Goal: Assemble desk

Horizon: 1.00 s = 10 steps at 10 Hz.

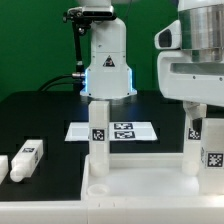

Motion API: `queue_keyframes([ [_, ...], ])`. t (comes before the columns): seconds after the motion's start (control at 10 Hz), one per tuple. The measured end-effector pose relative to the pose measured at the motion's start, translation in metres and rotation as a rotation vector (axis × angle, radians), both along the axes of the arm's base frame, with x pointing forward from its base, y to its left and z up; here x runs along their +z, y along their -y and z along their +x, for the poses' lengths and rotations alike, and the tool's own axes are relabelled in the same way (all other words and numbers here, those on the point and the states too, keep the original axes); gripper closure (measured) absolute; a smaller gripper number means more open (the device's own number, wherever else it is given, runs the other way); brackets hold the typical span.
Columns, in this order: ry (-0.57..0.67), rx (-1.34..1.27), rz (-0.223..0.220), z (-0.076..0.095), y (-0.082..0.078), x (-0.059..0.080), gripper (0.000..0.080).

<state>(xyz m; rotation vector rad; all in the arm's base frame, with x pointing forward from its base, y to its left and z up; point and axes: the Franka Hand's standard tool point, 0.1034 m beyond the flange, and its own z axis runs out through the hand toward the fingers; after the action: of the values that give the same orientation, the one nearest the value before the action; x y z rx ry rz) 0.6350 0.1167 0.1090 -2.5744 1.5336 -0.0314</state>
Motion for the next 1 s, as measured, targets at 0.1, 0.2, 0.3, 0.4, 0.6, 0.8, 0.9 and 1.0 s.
queue_keyframes([
  [0.1,0.008,0.018,-0.005,0.001,0.002,0.0,0.0158],
  [0.2,0.016,0.086,-0.014,0.001,0.003,0.0,0.0152],
  [0.3,0.024,0.162,-0.025,0.002,0.004,0.0,0.0152],
  [0.4,0.037,0.279,-0.047,0.003,0.006,0.001,0.0152],
  [0.6,0.122,0.683,-0.12,0.012,0.006,0.005,0.015],
  [0.8,0.117,0.637,-0.114,0.012,0.006,0.004,0.0152],
  [0.9,0.117,0.641,-0.116,0.012,0.006,0.004,0.0152],
  [1.0,0.115,0.609,-0.111,0.012,0.006,0.004,0.0317],
])
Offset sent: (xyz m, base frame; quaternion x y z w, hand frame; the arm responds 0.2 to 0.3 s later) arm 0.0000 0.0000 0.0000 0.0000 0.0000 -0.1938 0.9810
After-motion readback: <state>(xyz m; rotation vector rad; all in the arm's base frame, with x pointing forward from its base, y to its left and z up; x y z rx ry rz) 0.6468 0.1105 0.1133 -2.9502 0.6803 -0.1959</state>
